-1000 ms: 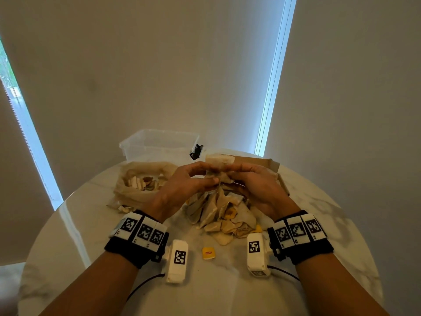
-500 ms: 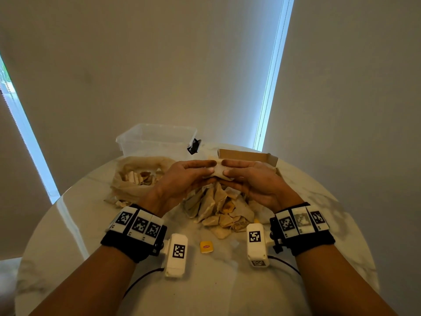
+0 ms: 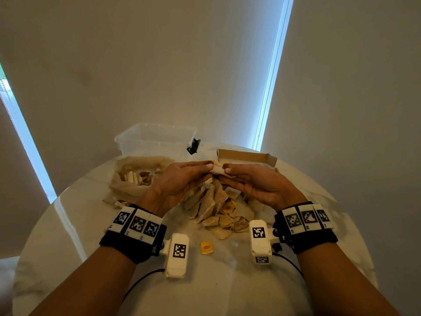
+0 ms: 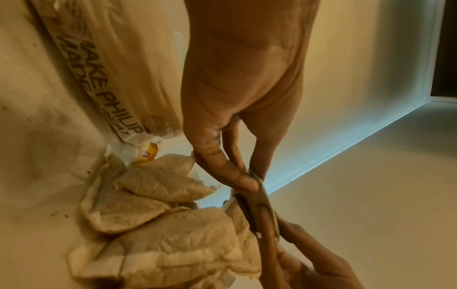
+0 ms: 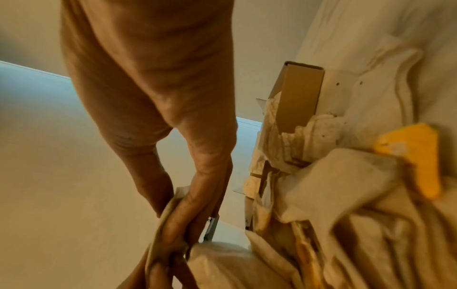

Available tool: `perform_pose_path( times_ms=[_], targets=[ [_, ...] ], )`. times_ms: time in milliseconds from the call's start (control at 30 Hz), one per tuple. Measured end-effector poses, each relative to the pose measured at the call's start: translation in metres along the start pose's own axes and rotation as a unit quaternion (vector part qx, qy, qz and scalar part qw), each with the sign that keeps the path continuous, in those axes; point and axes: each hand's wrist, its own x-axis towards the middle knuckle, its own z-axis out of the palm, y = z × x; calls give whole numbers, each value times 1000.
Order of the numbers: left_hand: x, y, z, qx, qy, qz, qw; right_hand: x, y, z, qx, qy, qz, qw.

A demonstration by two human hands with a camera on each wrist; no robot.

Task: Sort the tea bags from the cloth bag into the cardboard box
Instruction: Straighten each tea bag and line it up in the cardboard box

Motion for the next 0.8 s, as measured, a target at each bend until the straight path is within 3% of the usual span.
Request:
perform_pose_path(
  times_ms=[133,233,300,400,500,700,800],
  targets=[
    [2,2,-2,-17,14,15,1000,1,-30,-12,-23,39,-62,997],
    [5,2,-5,2,18,21,1000,7,-64,-31,-116,124,-85,982],
    [5,0,-5,24,14,19,999,12,-79,-46,-225,172,-73,956],
    [4,-2,-5,39,14,20,999,20,-86,-65,-378,188,-31,906],
    [3,-2,-4,52,18,25,998,28,-85,-76,-443,188,-2,877],
    [1,-3,-4,68,20,24,997,41,-69,-76,-395,149,-33,906],
    [0,-3,-4,70,21,26,997,50,-56,-73,-413,127,-60,900]
  ],
)
